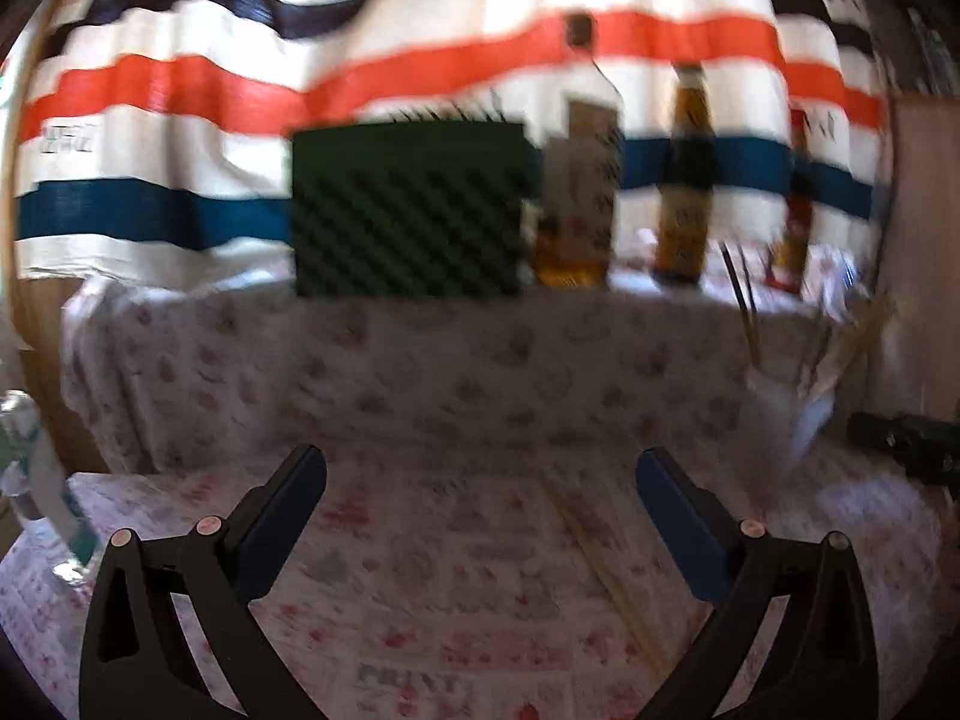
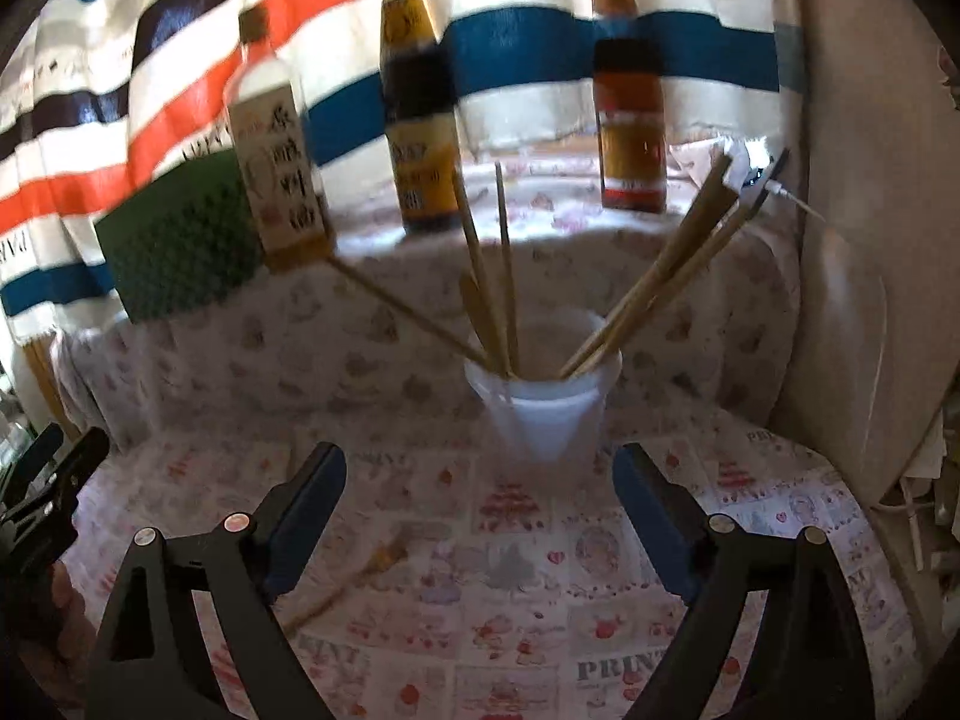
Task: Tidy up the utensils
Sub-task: 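Move both open tools back over the remaining chopsticks and gold fork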
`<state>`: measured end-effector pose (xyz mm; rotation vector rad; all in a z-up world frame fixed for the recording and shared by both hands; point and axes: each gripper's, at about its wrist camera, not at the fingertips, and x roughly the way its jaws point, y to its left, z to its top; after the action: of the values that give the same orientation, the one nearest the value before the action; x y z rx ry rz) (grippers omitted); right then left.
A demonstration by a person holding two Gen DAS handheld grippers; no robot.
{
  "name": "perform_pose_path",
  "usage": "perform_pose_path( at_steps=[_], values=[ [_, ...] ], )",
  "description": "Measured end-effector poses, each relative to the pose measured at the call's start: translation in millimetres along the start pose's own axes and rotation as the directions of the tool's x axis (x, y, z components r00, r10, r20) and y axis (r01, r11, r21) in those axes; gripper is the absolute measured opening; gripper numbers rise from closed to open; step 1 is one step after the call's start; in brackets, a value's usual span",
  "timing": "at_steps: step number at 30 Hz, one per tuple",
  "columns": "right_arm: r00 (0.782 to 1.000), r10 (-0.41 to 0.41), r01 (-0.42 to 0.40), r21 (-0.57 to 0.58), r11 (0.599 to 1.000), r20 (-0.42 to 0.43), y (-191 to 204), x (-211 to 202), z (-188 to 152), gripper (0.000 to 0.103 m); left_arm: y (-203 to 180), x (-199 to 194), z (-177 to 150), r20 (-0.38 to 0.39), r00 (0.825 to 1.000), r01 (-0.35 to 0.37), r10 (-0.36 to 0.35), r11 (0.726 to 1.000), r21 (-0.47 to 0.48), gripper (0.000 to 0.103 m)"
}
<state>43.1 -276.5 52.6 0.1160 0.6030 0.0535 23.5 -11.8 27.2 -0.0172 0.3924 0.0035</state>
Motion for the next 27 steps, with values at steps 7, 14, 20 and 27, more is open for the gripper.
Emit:
perform_pose_path(
  at_steps=[7, 14, 20, 27],
  values=[
    [0.992, -0.127, 0.127, 0.047, 0.991, 0.005, -14.1, 14.4, -7.9, 0.092, -6.7, 18.1, -9.0, -0.150, 0.986, 0.064, -0.067, 0.998, -0.020, 0.102],
    [0.992, -0.130, 0.130, 0.055, 0.990, -0.008, -16.9, 20.0, -7.9, 0.092, -4.9, 39.2, -22.7, -0.233, 0.972, 0.001, -0.004, 1.000, -0.015, 0.102],
    [0.993, -0.109, 0.111, 0.051, 0.993, -0.041, -15.9, 25.4, -9.7, 0.092, -5.1, 49.1, -29.7, -0.291, 0.957, -0.013, 0.014, 1.000, 0.004, 0.102],
    [0.994, -0.061, 0.071, 0.106, 0.992, -0.094, -22.6, 32.5, -12.0, 0.092, -5.1, 57.3, -32.7, -0.324, 0.946, 0.004, -0.001, 1.000, 0.007, 0.102]
  ],
)
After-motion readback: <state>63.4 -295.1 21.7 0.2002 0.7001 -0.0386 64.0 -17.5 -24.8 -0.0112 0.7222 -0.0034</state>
